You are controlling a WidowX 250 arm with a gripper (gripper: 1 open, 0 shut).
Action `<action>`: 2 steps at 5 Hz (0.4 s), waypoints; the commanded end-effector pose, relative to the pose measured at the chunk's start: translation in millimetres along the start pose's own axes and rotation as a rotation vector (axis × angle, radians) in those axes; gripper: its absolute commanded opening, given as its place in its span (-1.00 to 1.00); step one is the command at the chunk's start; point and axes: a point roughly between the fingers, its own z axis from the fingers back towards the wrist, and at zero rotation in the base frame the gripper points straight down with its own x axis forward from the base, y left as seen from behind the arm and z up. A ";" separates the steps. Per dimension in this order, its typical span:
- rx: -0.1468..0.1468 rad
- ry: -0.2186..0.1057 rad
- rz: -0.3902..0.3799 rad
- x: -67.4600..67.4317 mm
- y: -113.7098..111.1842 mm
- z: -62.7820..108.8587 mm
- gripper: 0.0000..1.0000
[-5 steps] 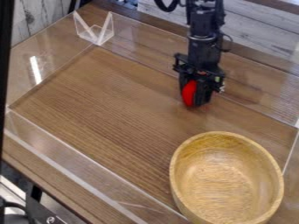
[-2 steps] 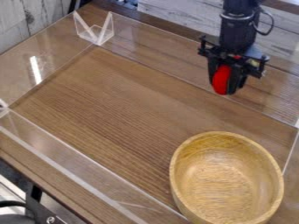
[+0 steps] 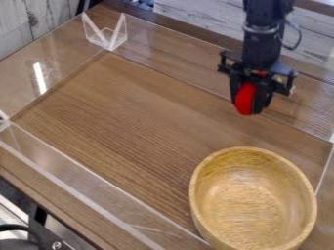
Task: Move the red object to the right side of the table
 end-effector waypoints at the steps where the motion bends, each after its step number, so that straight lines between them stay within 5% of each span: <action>1: -0.001 -0.036 -0.025 12.0 -6.7 -0.1 -1.00; 2: -0.005 -0.036 -0.014 3.9 3.1 3.5 -1.00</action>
